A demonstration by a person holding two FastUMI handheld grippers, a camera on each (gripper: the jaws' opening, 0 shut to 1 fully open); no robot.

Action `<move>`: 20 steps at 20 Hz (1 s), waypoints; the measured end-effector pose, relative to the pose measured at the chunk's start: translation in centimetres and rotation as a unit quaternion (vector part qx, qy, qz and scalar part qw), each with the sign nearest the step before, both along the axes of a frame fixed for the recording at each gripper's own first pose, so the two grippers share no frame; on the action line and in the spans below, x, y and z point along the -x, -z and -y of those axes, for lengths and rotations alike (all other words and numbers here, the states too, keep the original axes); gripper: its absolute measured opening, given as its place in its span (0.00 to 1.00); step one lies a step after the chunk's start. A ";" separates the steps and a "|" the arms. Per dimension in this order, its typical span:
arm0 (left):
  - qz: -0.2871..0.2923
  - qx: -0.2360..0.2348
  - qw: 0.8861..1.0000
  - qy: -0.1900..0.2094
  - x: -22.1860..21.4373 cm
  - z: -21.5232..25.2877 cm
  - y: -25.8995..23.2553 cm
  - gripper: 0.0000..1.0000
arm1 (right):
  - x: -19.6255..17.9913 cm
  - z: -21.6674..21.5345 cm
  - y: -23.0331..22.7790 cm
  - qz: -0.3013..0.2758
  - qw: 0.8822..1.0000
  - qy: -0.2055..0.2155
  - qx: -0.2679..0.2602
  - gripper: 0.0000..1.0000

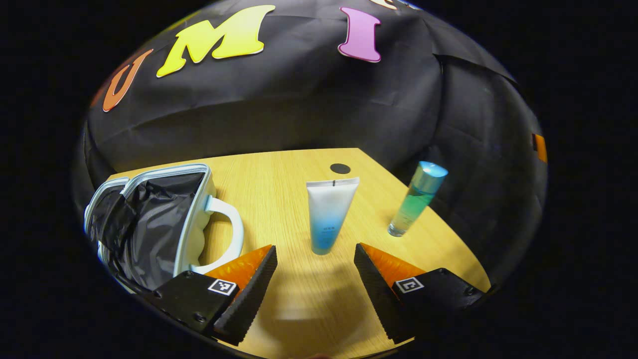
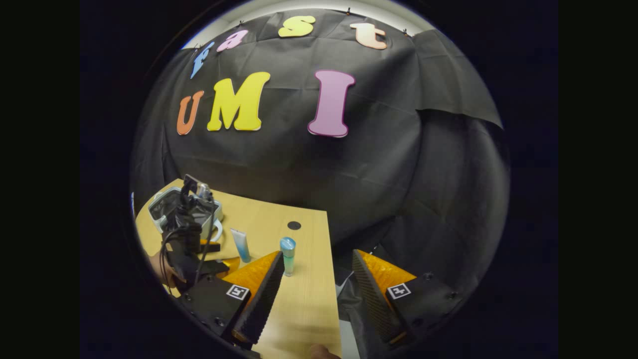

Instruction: First open the suitcase, pack the skin care products into it, and then close the suitcase.

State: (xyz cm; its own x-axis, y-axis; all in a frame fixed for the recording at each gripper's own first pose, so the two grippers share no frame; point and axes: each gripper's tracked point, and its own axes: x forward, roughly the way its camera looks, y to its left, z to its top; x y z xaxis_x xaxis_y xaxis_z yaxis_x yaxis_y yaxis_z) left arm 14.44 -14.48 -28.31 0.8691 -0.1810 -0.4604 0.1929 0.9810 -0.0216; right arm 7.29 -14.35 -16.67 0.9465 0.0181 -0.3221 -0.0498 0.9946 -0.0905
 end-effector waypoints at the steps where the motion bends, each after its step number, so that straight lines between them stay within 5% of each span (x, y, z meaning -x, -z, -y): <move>1: 0.001 0.002 1.000 -0.005 -1.0 0.4 0.6 0.99 | -0.2 0.4 0.8 -0.006 1.000 0.001 0.001 0.81; 7: -0.004 0.008 1.000 -0.026 -4.3 1.4 3.4 0.92 | -2.0 1.8 5.6 -0.044 0.999 -0.001 0.003 0.82; 12: 0.016 -0.018 1.000 -0.016 -5.5 1.9 2.9 0.69 | -4.6 -0.7 9.4 -0.066 0.995 -0.041 -0.055 0.82; 13: 0.017 -0.024 0.999 -0.015 -5.6 2.1 2.9 0.70 | -5.4 -1.1 10.2 -0.072 0.994 -0.045 -0.066 0.82; 14: 0.017 -0.027 0.999 -0.014 -5.6 2.1 2.9 0.52 | -6.3 -1.8 10.8 -0.073 0.994 -0.049 -0.069 0.82; 15: 0.016 -0.025 0.999 -0.012 -5.5 2.1 2.9 0.48 | -7.0 -2.4 11.2 -0.071 0.994 -0.054 -0.067 0.82; 18: 0.008 -0.018 1.000 -0.019 -4.9 1.7 2.6 0.53 | -8.6 -4.2 12.6 -0.071 0.993 -0.075 -0.060 0.83; 20: 0.006 -0.012 1.000 -0.026 -3.9 1.0 1.5 0.46 | -9.4 -5.1 13.3 -0.079 0.991 -0.076 -0.071 0.82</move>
State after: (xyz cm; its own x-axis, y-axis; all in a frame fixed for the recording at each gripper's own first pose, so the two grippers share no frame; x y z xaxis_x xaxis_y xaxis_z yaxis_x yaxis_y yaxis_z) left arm 18.30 -15.45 -29.77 0.8828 -0.1237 -0.4531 0.1413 0.9900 0.0049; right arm 16.68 -9.24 -30.00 0.8668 0.2128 -0.4509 -0.2031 0.9766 0.0705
